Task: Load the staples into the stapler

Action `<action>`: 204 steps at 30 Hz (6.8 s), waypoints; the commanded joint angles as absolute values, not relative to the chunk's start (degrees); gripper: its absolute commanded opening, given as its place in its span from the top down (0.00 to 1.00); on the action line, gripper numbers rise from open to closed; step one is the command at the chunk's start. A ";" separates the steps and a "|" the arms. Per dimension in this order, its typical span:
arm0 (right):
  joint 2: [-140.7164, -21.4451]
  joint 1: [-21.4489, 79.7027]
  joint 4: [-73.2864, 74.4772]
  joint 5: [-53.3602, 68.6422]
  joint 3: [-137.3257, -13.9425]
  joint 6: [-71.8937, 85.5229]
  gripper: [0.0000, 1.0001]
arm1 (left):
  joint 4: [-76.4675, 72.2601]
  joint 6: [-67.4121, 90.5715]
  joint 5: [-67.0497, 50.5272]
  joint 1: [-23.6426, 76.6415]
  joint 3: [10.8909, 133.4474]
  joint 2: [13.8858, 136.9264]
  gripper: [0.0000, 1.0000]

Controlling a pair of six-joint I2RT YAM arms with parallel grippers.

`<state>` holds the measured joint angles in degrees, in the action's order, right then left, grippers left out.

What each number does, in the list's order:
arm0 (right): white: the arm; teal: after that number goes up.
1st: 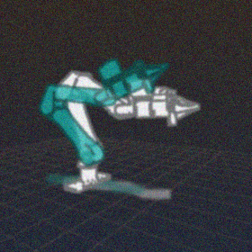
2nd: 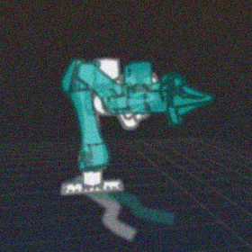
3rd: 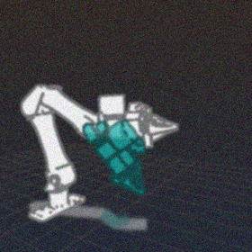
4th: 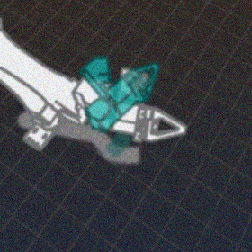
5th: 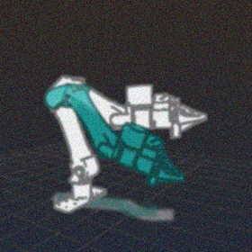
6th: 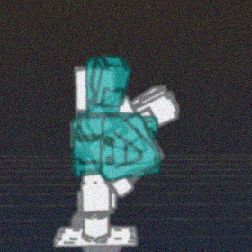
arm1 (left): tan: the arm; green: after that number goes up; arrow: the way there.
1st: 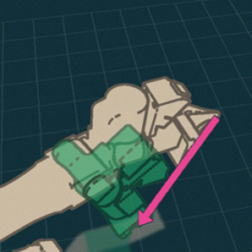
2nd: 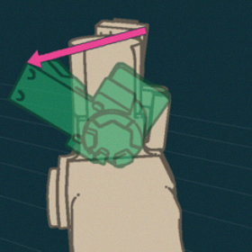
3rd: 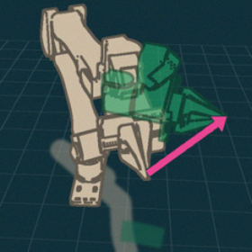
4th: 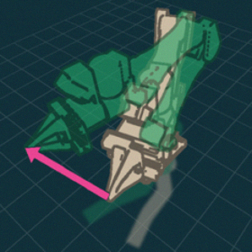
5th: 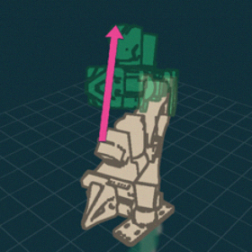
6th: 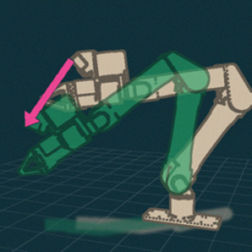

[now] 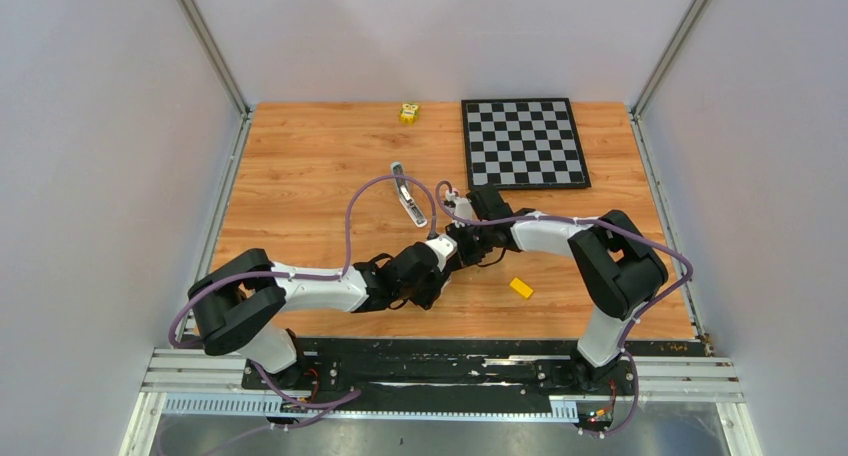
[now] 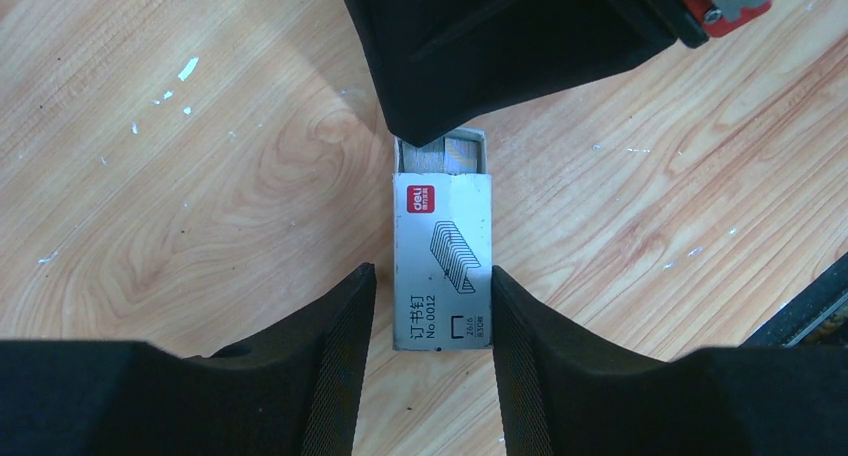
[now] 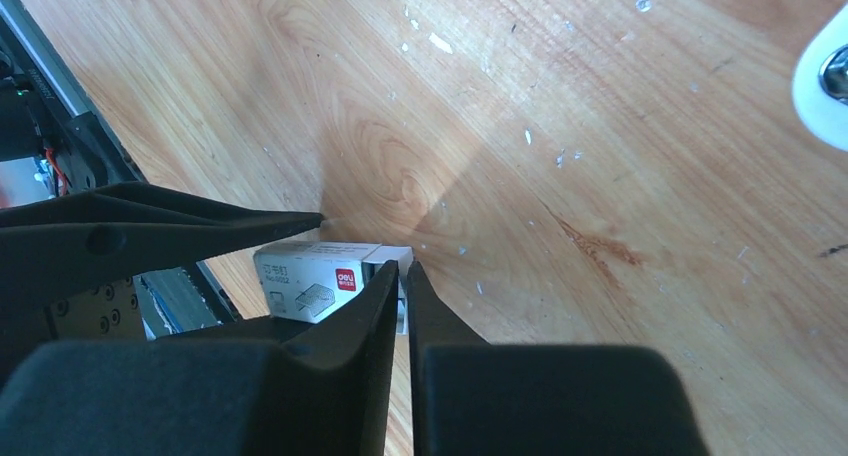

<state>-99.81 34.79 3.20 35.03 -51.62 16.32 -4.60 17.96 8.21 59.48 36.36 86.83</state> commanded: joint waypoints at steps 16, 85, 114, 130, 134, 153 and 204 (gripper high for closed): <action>-97.62 35.78 6.56 32.08 -51.95 11.26 0.97 | -3.09 17.91 9.59 59.83 32.68 82.11 0.48; -100.19 33.56 8.90 34.02 -55.22 13.11 0.78 | -6.14 -0.28 2.11 55.58 37.82 90.30 0.61; -101.17 35.29 10.14 32.29 -56.40 11.99 1.00 | -5.98 2.77 2.42 55.55 35.86 89.10 0.61; -99.78 35.03 12.97 29.32 -56.66 9.15 1.00 | -0.57 4.77 3.51 55.56 35.03 85.82 0.61; -98.83 34.13 13.48 27.98 -56.12 9.27 1.00 | -0.85 6.07 3.78 55.55 33.91 84.57 0.60; -92.14 28.84 16.73 21.84 -52.81 6.78 0.99 | -0.31 12.51 17.07 52.94 34.35 85.04 0.56; -85.98 27.86 8.69 27.78 -44.47 12.77 0.63 | -25.41 35.90 -11.53 46.58 38.74 92.69 0.52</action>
